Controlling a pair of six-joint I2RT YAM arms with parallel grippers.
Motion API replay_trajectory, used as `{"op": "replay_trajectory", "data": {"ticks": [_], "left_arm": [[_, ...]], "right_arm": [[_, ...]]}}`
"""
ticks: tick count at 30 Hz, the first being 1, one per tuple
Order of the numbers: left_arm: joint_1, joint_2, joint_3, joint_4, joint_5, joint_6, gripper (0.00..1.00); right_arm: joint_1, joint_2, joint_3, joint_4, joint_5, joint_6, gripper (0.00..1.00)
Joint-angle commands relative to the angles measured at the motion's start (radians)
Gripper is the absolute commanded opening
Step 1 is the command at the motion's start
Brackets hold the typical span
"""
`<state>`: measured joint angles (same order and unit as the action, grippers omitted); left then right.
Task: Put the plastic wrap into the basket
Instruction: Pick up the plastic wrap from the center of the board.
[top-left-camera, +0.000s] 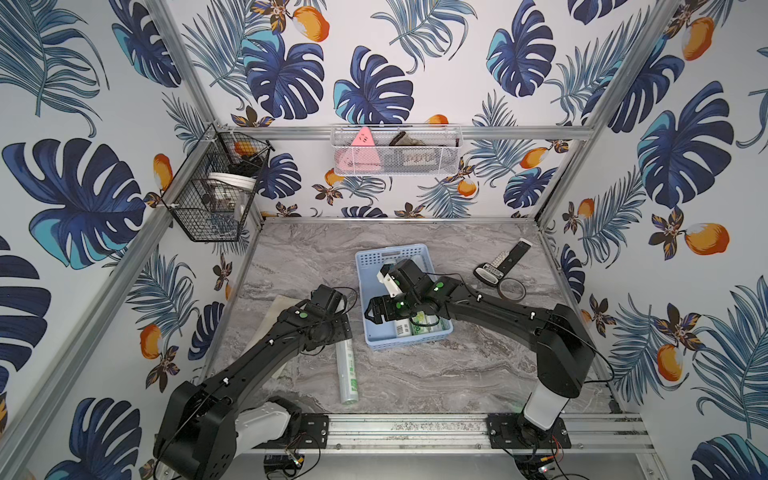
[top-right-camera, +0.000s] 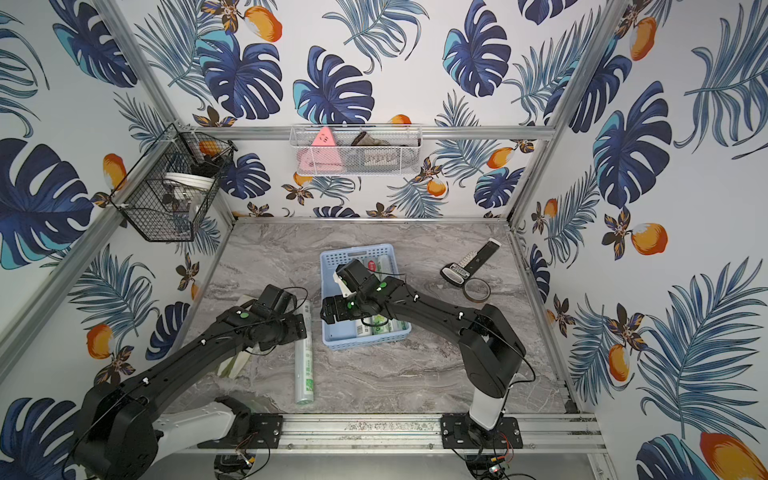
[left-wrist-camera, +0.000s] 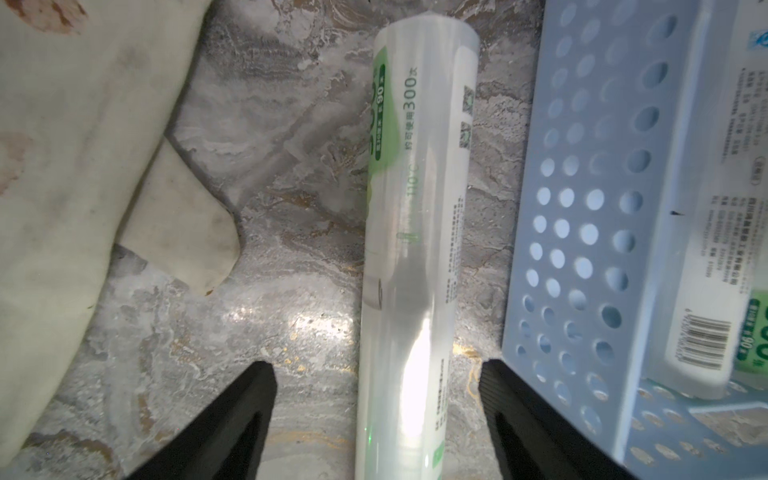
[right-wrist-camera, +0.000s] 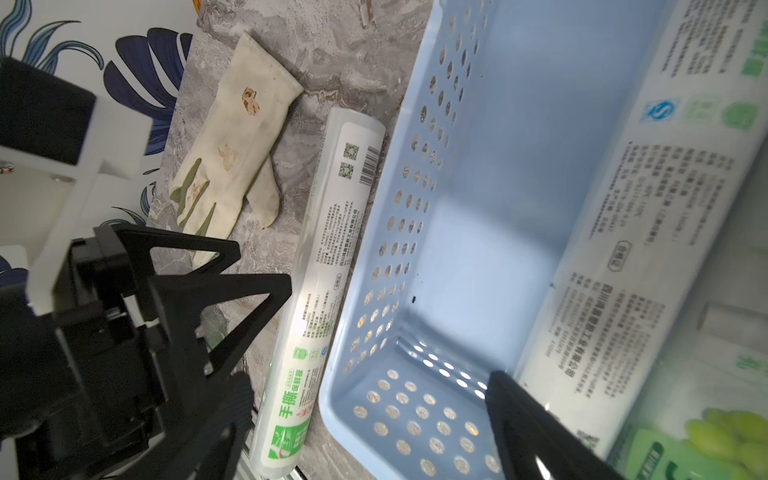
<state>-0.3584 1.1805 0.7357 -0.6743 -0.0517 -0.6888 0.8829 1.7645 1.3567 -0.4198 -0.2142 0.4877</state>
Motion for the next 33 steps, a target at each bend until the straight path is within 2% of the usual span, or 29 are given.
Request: {"op": "replay_trajectory", "data": {"ticks": [1, 10, 25, 33], "left_arm": [[0.003, 0.019, -0.010, 0.025, 0.056, 0.024, 0.88], [0.002, 0.046, -0.035, 0.059, 0.066, 0.023, 0.85], [-0.007, 0.166, -0.060, 0.147, 0.109, 0.028, 0.83], [-0.038, 0.216, -0.054, 0.155, 0.073, 0.033, 0.72]], "right_arm": [[0.002, 0.000, 0.002, -0.025, 0.041, -0.009, 0.92], [0.002, -0.002, -0.009, -0.025, 0.040, -0.009, 0.92], [0.002, 0.007, -0.005, -0.034, 0.053, -0.008, 0.93], [0.002, 0.009, -0.003, -0.039, 0.060, -0.008, 0.93]]}}
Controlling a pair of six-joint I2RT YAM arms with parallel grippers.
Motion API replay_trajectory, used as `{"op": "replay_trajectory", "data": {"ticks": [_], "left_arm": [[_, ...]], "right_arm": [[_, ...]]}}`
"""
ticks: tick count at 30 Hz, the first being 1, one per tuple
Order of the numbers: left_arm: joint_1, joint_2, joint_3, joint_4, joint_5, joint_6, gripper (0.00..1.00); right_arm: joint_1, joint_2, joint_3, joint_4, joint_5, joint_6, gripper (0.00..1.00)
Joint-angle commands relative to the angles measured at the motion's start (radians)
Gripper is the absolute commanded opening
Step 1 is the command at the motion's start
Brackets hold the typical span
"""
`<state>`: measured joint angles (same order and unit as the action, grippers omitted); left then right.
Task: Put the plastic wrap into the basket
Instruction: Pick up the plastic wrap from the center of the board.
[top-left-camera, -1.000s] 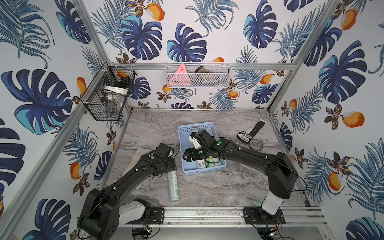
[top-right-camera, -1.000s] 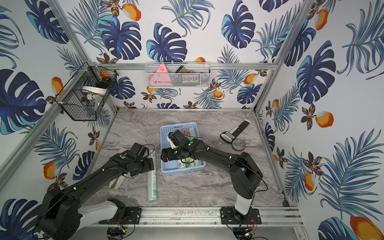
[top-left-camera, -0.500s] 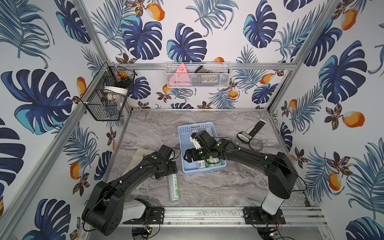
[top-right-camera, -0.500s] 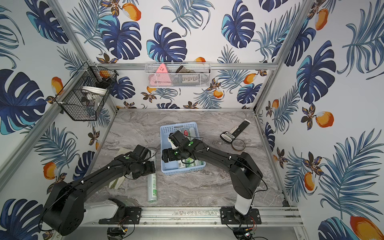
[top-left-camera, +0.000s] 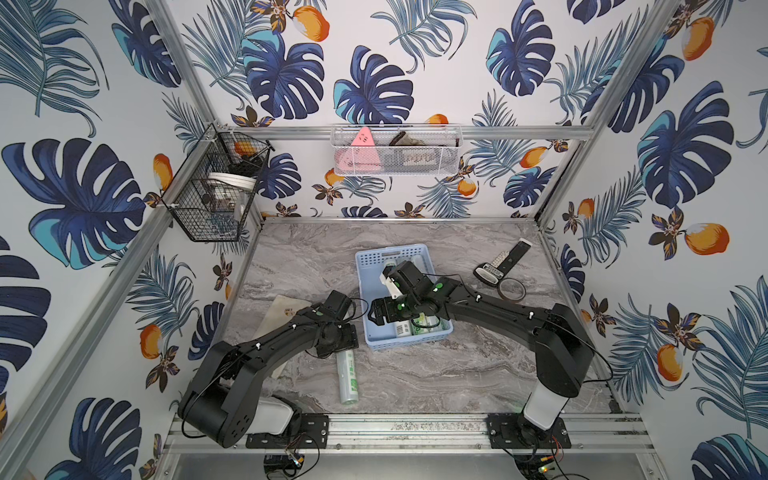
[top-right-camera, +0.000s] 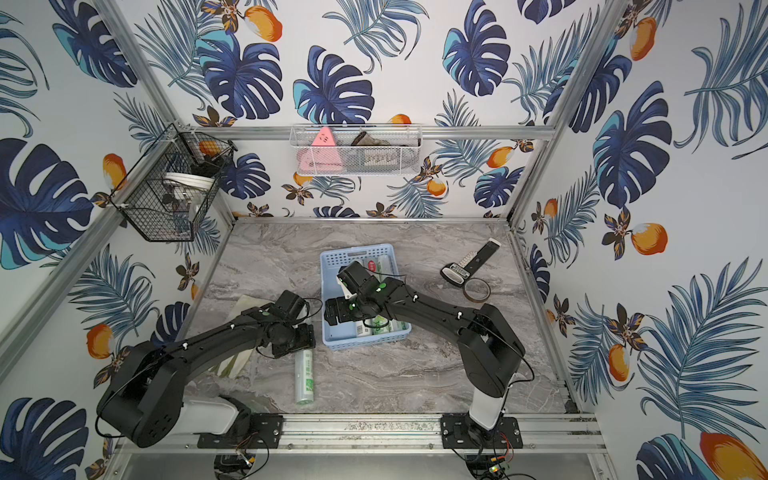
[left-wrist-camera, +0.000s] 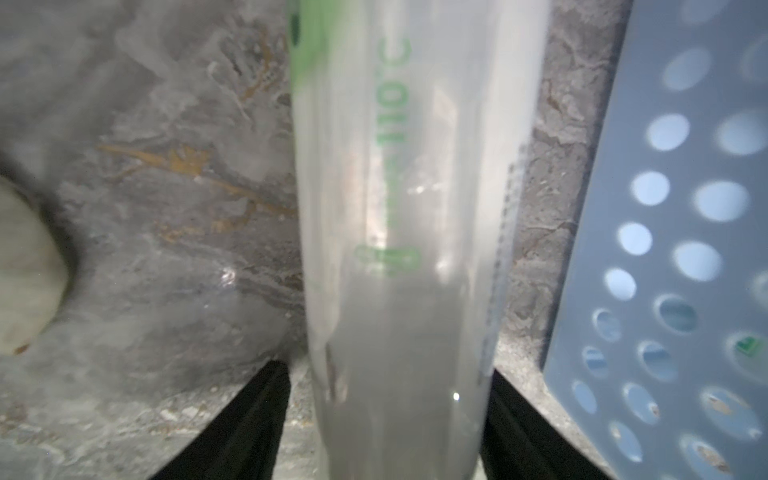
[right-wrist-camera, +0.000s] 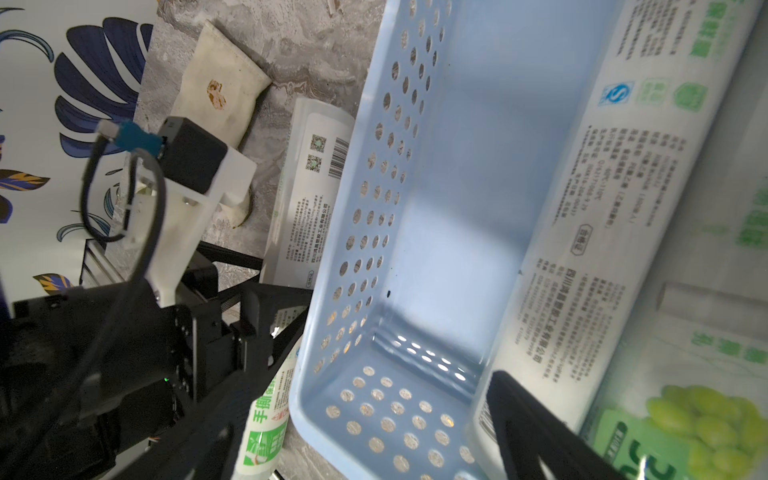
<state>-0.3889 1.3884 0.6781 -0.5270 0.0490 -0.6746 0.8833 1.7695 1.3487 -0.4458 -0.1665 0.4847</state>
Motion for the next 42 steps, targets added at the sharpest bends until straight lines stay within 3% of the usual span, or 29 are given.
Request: {"op": "replay_trajectory", "data": {"ticks": [1, 7, 16, 30, 42], "left_arm": [[-0.013, 0.013, 0.006, 0.006, -0.034, 0.017, 0.71], [-0.037, 0.021, 0.015, -0.016, -0.080, 0.015, 0.65], [-0.038, -0.081, 0.027, -0.042, -0.124, 0.008, 0.48], [-0.038, -0.220, 0.101, -0.129, -0.167, 0.002, 0.45], [-0.038, -0.243, 0.177, -0.151, -0.157, 0.013, 0.40]], "right_arm": [[0.002, 0.005, 0.004, -0.014, 0.013, -0.005, 0.93], [0.002, 0.006, 0.009, -0.022, 0.023, -0.009, 0.93], [0.002, -0.004, 0.003, -0.027, 0.047, -0.007, 0.93], [0.002, -0.041, -0.004, -0.021, 0.100, -0.003, 0.93], [0.002, -0.092, -0.032, -0.014, 0.155, -0.002, 0.94]]}}
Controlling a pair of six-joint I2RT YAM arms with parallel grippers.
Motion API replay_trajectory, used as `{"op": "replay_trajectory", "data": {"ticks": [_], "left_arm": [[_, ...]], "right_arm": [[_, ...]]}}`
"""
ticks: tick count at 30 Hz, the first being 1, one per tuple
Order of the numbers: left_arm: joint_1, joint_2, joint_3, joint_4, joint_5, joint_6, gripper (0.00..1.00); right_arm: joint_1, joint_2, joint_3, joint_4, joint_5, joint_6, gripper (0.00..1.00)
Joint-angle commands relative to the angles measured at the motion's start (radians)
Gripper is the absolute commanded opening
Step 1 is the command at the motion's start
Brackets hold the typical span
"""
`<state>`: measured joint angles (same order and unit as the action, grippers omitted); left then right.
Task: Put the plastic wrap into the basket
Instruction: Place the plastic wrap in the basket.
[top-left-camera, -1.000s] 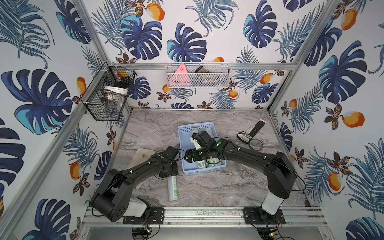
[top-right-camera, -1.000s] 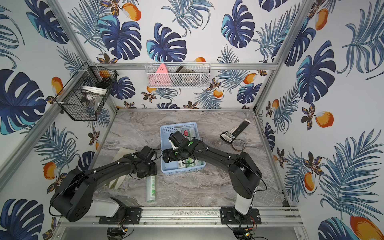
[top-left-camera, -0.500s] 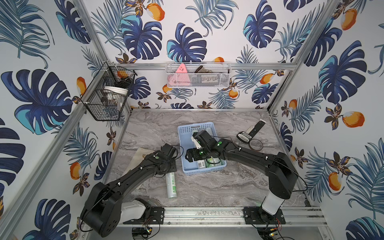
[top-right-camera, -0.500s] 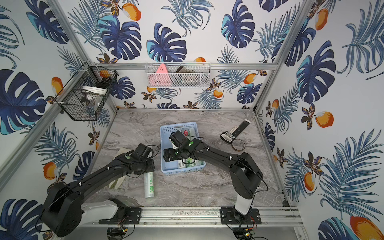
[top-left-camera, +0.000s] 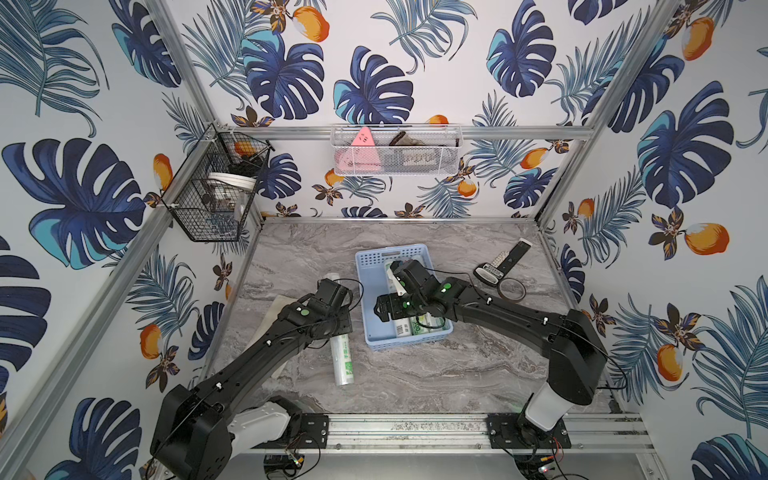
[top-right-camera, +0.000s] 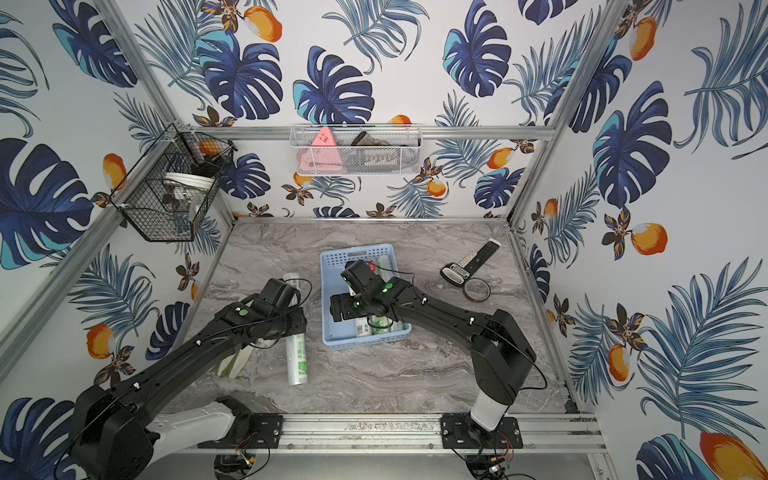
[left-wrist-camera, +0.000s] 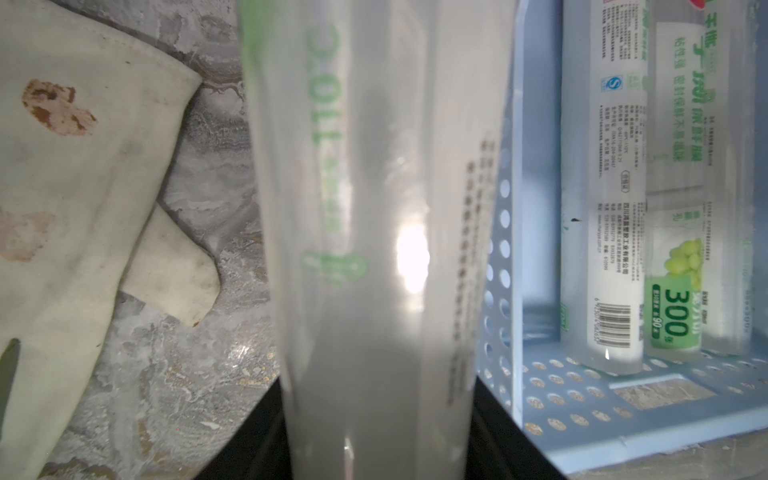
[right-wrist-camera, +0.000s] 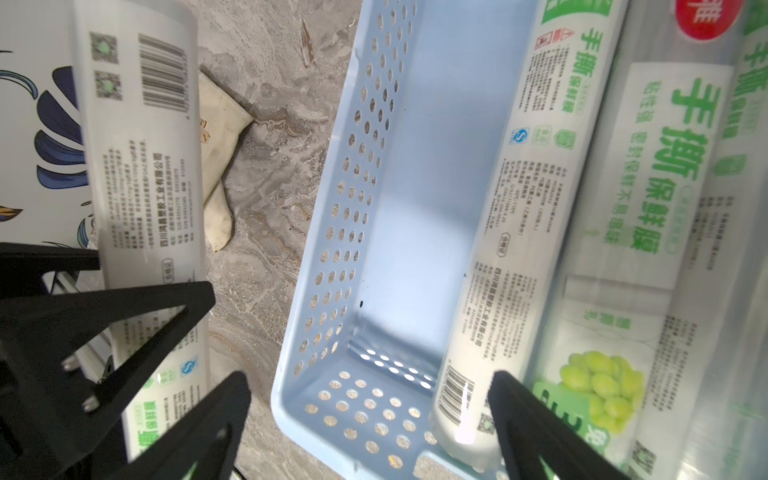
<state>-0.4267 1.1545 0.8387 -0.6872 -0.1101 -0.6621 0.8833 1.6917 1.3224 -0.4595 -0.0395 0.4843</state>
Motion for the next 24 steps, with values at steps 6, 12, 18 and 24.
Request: {"op": "replay_trajectory", "data": {"ticks": [6, 12, 18, 24], "left_arm": [[-0.001, -0.003, 0.052, 0.007, 0.029, 0.005, 0.40], [0.000, -0.007, 0.083, 0.026, 0.074, 0.013, 0.38], [0.000, 0.004, 0.135, 0.069, 0.139, 0.012, 0.38], [0.000, 0.079, 0.209, 0.160, 0.262, -0.012, 0.38]], "right_arm": [[0.002, -0.038, -0.015, 0.004, 0.049, -0.002, 0.94], [0.002, -0.080, -0.047, 0.031, 0.074, 0.001, 0.94], [0.002, -0.128, -0.076, 0.050, 0.129, 0.004, 0.94], [0.002, -0.202, -0.134, 0.096, 0.188, 0.017, 0.94]]}}
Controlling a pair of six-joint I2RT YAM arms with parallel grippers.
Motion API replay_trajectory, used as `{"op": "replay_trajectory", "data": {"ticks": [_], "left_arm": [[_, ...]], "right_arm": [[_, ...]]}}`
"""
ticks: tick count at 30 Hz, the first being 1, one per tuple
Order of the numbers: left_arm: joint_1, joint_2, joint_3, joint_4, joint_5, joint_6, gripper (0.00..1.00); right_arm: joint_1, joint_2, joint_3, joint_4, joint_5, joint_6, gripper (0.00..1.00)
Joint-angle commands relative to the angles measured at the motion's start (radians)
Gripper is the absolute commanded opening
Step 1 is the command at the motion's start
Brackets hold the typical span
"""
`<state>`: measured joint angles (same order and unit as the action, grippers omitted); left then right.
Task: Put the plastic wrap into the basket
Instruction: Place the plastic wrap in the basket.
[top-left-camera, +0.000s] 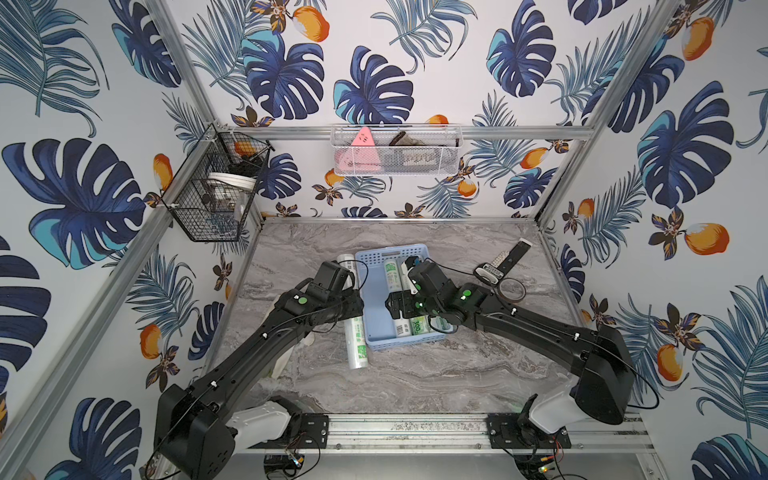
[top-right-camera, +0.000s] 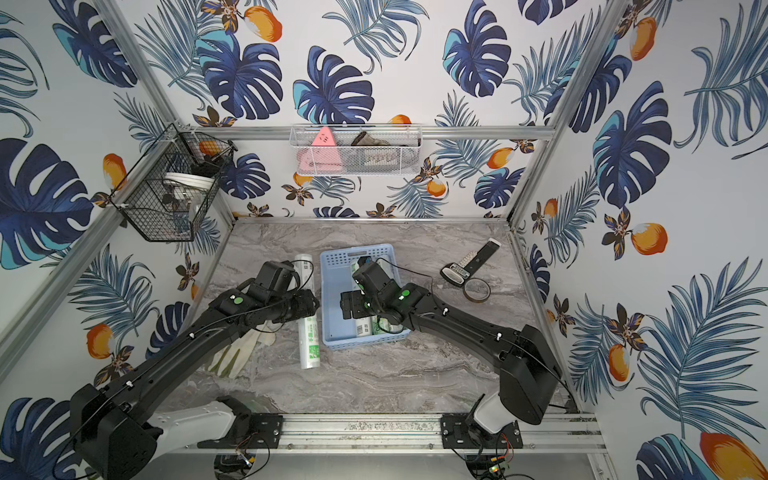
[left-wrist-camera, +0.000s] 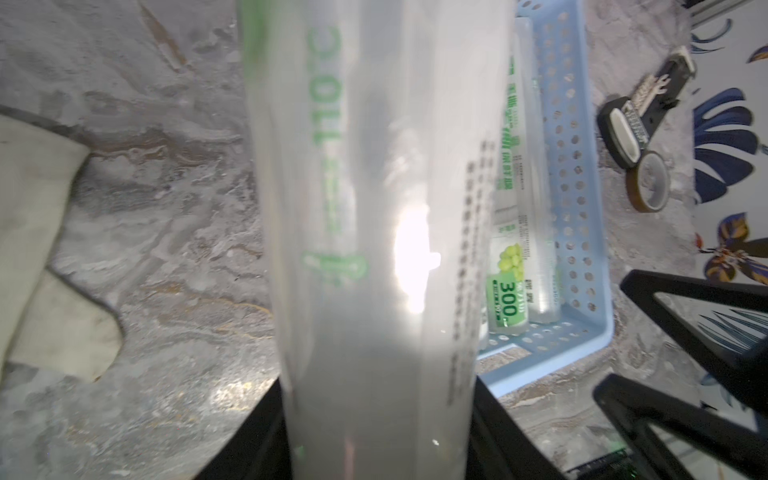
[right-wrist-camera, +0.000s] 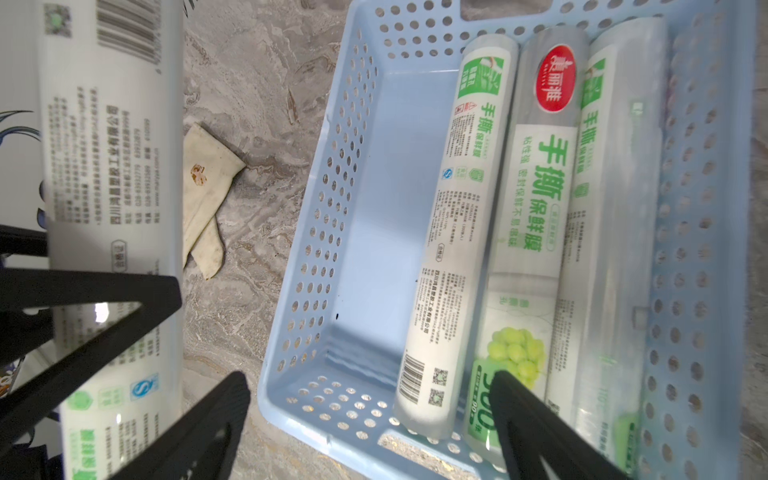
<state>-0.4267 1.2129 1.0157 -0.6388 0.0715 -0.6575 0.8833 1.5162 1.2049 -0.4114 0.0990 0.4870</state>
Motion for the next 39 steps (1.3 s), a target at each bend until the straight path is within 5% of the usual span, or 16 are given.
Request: {"op": "replay_trajectory", "data": {"ticks": [1, 9, 19, 39], "left_arm": [[0.000, 0.042, 0.046, 0.126, 0.098, -0.018, 0.38], [0.000, 0.197, 0.138, 0.213, 0.159, -0.032, 0.37], [-0.005, 0.341, 0.226, 0.263, 0.185, -0.034, 0.37], [0.000, 0.446, 0.241, 0.272, 0.110, -0.030, 0.36]], "right_arm": [[0.002, -0.041, -0.028, 0.059, 0.061, 0.016, 0.94], [-0.010, -0.098, -0.057, 0.069, 0.100, 0.008, 0.95], [-0.106, -0.011, 0.007, 0.032, -0.103, 0.039, 0.96], [-0.214, 0.031, 0.010, 0.074, -0.316, 0.101, 0.96]]}}
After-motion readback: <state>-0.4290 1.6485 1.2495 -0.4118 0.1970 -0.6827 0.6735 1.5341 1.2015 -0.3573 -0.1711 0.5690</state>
